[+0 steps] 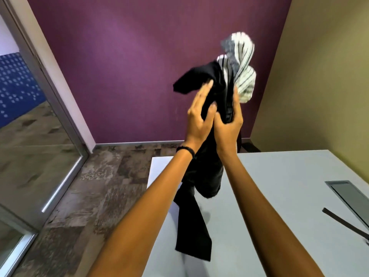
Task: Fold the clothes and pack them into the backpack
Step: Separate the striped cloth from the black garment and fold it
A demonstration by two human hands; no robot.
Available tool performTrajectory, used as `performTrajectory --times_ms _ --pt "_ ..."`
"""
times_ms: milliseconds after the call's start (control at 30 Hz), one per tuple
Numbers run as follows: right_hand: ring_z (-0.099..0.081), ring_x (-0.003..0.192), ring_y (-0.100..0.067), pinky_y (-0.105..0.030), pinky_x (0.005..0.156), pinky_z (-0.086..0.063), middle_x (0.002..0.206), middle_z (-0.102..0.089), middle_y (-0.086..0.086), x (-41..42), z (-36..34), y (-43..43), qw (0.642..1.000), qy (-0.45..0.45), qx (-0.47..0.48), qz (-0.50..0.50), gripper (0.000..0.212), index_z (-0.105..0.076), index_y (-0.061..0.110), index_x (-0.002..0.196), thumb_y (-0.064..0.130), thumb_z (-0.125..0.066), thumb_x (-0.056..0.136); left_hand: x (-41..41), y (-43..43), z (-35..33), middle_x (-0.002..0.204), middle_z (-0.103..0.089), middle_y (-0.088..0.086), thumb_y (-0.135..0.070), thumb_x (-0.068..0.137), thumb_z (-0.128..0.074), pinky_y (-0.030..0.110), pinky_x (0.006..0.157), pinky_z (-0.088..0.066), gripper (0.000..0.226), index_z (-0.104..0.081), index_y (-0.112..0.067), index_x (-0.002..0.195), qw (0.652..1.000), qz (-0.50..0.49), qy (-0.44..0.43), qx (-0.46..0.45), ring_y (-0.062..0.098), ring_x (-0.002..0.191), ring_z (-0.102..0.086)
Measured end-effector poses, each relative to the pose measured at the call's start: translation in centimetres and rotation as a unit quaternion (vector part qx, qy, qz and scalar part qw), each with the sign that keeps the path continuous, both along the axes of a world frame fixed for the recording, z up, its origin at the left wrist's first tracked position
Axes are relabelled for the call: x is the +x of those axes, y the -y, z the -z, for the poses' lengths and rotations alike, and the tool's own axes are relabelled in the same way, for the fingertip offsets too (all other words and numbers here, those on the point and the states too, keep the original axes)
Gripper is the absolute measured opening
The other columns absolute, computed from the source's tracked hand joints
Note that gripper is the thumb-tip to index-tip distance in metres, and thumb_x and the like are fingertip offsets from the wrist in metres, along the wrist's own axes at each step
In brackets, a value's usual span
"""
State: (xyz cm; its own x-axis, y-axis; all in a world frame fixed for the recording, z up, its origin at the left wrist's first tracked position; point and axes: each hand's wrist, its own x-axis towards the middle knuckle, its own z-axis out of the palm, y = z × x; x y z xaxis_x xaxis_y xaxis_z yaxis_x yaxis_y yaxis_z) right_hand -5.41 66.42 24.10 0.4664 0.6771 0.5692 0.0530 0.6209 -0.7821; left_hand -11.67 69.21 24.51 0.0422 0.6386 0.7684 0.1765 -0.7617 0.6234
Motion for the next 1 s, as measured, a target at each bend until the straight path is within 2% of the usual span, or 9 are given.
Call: performTrajectory --times_ms 167,267,367,467,567,667,767,933,1000 --pt "-0.035 0.13 0.008 -0.018 0.109 -0.033 0.138 -0.039 0.019 0.3 7.0 -3.2 0.996 0.011 -0.088 -0.015 0.062 -0.036 0.019 0.142 0.0 -0.057 0.086 -0.1 -3.0 7.4 0.144 -0.039 0.0 -0.028 0.093 -0.041 0.026 0.115 -0.027 0.052 -0.037 -0.007 0.141 0.996 -0.006 -0.014 -0.085 0.019 0.139 -0.032" --pt "-0.034 0.132 0.003 -0.016 0.108 -0.032 0.142 -0.037 0.014 0.8 11.0 -4.9 0.989 0.04 -0.133 -0.042 0.062 -0.034 0.019 0.144 0.004 -0.057 0.089 -0.5 -4.5 11.3 0.15 -0.034 0.003 -0.022 0.096 -0.042 0.027 0.117 -0.023 0.049 -0.033 -0.011 0.144 0.988 -0.007 -0.035 -0.149 0.015 0.142 -0.027" --pt "-0.03 0.136 -0.005 -0.021 0.11 -0.027 0.151 -0.032 0.002 1.7 15.2 -6.4 0.967 0.116 -0.217 -0.071 0.062 -0.027 0.018 0.146 0.013 -0.057 0.092 -1.1 -5.8 15.4 0.157 -0.019 0.001 -0.024 0.101 -0.038 0.032 0.119 -0.017 0.051 -0.022 -0.017 0.148 0.963 -0.004 -0.098 -0.251 0.013 0.145 -0.015" --pt "-0.024 0.141 -0.019 -0.029 0.113 -0.022 0.154 -0.024 -0.008 3.3 20.2 -6.5 0.916 0.197 -0.346 -0.055 0.064 -0.023 0.015 0.147 0.02 -0.056 0.093 -2.2 -5.9 20.6 0.16 0.0 0.002 -0.029 0.101 -0.039 0.037 0.119 -0.014 0.056 -0.014 -0.021 0.15 0.911 -0.042 -0.206 -0.354 0.021 0.147 -0.005" --pt "-0.015 0.144 -0.027 -0.039 0.116 -0.016 0.155 -0.018 -0.012 5.0 24.6 -4.9 0.867 0.244 -0.432 -0.056 0.057 -0.028 0.014 0.146 0.021 -0.052 0.094 -3.2 -4.9 25.5 0.159 0.002 0.009 -0.032 0.099 -0.042 0.043 0.119 -0.01 0.061 -0.013 -0.018 0.151 0.856 -0.067 -0.33 -0.393 0.029 0.147 0.0" --pt "-0.013 0.145 -0.027 -0.041 0.116 -0.015 0.156 -0.015 -0.011 5.8 28.3 -2.8 0.833 0.299 -0.453 -0.102 0.059 -0.029 0.017 0.146 0.023 -0.054 0.093 -3.7 -3.1 29.1 0.16 0.002 0.006 -0.041 0.097 -0.043 0.049 0.117 -0.005 0.066 -0.011 -0.022 0.151 0.794 -0.027 -0.442 -0.416 0.028 0.147 0.006" --pt "-0.01 0.145 -0.028 -0.04 0.116 -0.012 0.157 -0.011 -0.012 6.0 31.2 -1.0 0.779 0.39 -0.464 -0.158 0.072 -0.022 0.019 0.148 0.04 -0.052 0.086 -4.2 -1.2 31.7 0.159 0.009 0.004 -0.052 0.092 -0.047 0.055 0.115 0.0 0.077 -0.007 -0.023 0.151 0.745 0.015 -0.53 -0.404 0.027 0.146 0.014" --pt "0.007 0.145 -0.031 -0.044 0.117 -0.007 0.157 0.009 -0.011 5.8 35.2 0.5 0.69 0.499 -0.485 -0.201 0.083 -0.004 0.021 0.15 0.05 -0.048 0.085 -4.7 0.1 34.1 0.155 0.025 0.009 -0.058 0.08 -0.06 0.06 0.112 0.005 0.103 0.006 -0.02 0.15 0.704 0.035 -0.609 -0.363 0.032 0.142 0.025" --pt "0.012 0.144 -0.034 -0.044 0.117 -0.004 0.156 0.014 -0.012 5.6 36.2 0.9 0.665 0.528 -0.484 -0.211 0.085 0.002 0.017 0.149 0.045 -0.05 0.089 -4.7 0.5 34.8 0.155 0.026 0.01 -0.057 0.077 -0.065 0.062 0.111 0.004 0.11 0.008 -0.021 0.15 0.69 0.029 -0.638 -0.342 0.034 0.141 0.025"
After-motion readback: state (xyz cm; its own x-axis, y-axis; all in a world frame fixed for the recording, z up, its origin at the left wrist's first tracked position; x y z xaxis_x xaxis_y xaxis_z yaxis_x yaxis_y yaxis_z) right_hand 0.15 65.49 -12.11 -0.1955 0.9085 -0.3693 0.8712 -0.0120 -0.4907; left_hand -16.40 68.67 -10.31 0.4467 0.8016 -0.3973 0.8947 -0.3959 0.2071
